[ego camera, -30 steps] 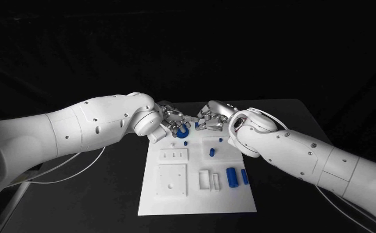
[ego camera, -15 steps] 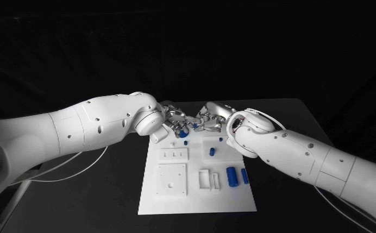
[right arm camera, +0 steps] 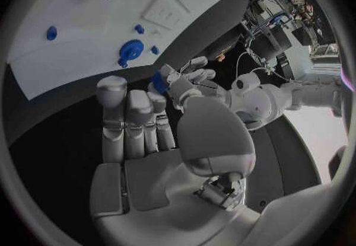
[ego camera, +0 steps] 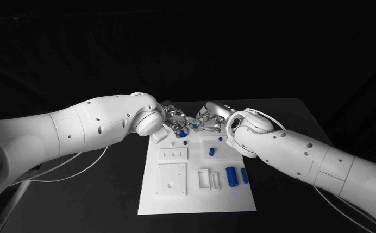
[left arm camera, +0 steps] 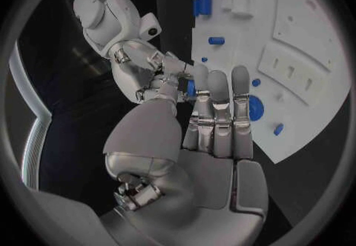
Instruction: Assemble the parts on the task board
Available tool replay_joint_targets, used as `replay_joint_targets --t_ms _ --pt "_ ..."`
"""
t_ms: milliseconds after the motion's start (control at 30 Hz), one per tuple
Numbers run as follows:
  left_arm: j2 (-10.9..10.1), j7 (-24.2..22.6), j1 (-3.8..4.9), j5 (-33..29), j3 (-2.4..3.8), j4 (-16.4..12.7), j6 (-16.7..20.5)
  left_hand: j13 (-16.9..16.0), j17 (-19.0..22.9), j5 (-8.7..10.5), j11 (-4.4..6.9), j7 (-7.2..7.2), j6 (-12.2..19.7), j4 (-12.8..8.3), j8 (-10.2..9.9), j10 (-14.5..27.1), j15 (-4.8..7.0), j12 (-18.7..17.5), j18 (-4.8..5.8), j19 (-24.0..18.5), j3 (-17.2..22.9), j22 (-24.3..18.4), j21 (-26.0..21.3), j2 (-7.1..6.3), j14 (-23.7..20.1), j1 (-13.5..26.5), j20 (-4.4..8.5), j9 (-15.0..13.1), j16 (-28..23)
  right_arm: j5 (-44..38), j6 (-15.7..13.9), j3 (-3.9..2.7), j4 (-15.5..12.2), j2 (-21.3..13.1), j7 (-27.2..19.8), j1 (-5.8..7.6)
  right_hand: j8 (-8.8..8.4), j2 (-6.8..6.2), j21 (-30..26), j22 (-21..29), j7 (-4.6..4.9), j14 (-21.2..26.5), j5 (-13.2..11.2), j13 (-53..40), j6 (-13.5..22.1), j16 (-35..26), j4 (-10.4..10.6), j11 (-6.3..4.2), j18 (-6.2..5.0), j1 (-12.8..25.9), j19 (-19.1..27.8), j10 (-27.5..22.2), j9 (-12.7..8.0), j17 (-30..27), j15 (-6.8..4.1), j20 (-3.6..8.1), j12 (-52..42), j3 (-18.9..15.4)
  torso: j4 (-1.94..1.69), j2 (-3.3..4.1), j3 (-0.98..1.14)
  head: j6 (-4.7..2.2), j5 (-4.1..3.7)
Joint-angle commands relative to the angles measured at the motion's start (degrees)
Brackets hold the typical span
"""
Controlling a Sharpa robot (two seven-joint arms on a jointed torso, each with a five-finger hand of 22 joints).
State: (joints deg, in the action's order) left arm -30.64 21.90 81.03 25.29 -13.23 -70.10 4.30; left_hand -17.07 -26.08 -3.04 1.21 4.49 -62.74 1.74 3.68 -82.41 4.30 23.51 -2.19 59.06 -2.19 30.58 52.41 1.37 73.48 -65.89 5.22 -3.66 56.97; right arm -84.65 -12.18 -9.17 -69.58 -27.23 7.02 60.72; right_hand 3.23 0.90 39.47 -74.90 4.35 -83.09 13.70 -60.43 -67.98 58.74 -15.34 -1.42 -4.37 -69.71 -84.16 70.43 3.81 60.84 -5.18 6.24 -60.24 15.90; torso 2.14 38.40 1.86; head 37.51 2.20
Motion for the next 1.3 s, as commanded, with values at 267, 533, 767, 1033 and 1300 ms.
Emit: replay_joint_targets --t_ms 267,533,767,1033,1300 --pt "0.3 -2.0 -0.02 -0.2 0.08 0.0 -0.4 0.1 0.2 0.12 0.11 -0.01 -0.5 -1.4 0.0 0.5 -0.08 -0.4 -0.32 -0.2 0.2 0.1 -0.5 2.1 -0.4 -0.6 0.11 -0.1 -0.5 0.2 1.0 0.07 -0.3 0.3 -0.1 -0.04 0.41 0.64 -0.2 -4.6 -0.97 -0.1 0.2 0.0 -2.4 -0.2 0.4 -0.49 0.31 0.0 -1.5 0.0 0.3 0.0 -0.21 0.3 0.3 -0.1 0.03 0.03 -0.03 0.08 -0.08" --pt "0.6 -2.0 -0.05 -0.2 0.09 0.3 0.0 0.0 0.3 -1.52 0.26 -0.2 -1.2 -3.0 0.0 0.8 0.0 -0.2 -0.33 -0.3 1.9 0.2 -0.4 4.54 -0.4 -3.0 0.15 0.0 -0.6 0.3 1.0 0.08 -0.4 0.3 -0.2 -0.05 0.39 0.66 -0.1 -4.7 -0.98 -0.1 0.3 0.0 -2.4 -0.2 0.4 -0.51 0.31 0.0 -1.6 0.0 0.3 0.0 -0.22 0.32 0.4 -0.2 0.05 0.05 -0.02 0.19 -0.1" --pt "0.9 -1.8 -0.24 -0.2 0.08 0.7 -0.2 -0.1 0.5 -2.02 0.33 -0.32 -1.5 -3.6 0.0 0.9 0.05 0.0 -0.32 -0.4 2.4 0.3 -0.2 4.84 -0.3 -3.4 0.18 -0.1 -0.6 0.3 0.9 0.08 -0.4 0.4 -0.1 -0.05 0.4 0.66 -0.2 -4.7 -1.0 -0.1 0.3 0.0 -2.4 -0.2 0.5 -0.51 0.3 0.0 -1.6 0.0 0.3 0.0 -0.23 0.32 0.4 -0.3 0.03 0.05 -0.05 0.29 -0.27" --pt "1.3 -1.6 -0.54 -0.3 0.08 1.3 -0.5 -0.2 0.6 -2.58 0.37 -0.46 -1.9 -4.1 0.0 1.0 0.09 0.2 -0.28 -0.4 2.5 0.4 -0.1 4.85 -0.3 -3.4 0.23 -0.1 -0.5 0.3 0.9 0.08 -0.4 0.4 -0.1 -0.05 0.41 0.64 0.0 -4.7 -0.98 -0.1 0.5 0.0 -2.4 -0.3 0.5 -0.5 0.28 0.0 -1.6 0.0 0.3 -0.1 -0.23 0.32 0.4 -0.3 -0.06 0.03 -0.04 0.39 -0.28" --pt "1.2 -1.4 -0.63 -0.4 0.08 1.5 -0.2 0.0 0.7 -12.82 0.45 -0.72 -2.7 -7.1 0.0 1.2 0.21 0.0 -0.27 -0.6 5.6 0.6 0.2 6.55 -0.3 -5.2 0.39 -0.2 -0.4 0.3 1.0 0.08 -0.3 0.4 -0.1 -0.05 0.38 0.64 -0.1 -4.7 -0.94 -0.1 0.6 0.0 -2.3 -0.3 0.4 -0.49 0.26 0.0 -1.6 -0.1 0.3 -0.1 -0.22 0.32 0.5 -0.3 0.02 0.03 -0.01 0.48 -0.22"
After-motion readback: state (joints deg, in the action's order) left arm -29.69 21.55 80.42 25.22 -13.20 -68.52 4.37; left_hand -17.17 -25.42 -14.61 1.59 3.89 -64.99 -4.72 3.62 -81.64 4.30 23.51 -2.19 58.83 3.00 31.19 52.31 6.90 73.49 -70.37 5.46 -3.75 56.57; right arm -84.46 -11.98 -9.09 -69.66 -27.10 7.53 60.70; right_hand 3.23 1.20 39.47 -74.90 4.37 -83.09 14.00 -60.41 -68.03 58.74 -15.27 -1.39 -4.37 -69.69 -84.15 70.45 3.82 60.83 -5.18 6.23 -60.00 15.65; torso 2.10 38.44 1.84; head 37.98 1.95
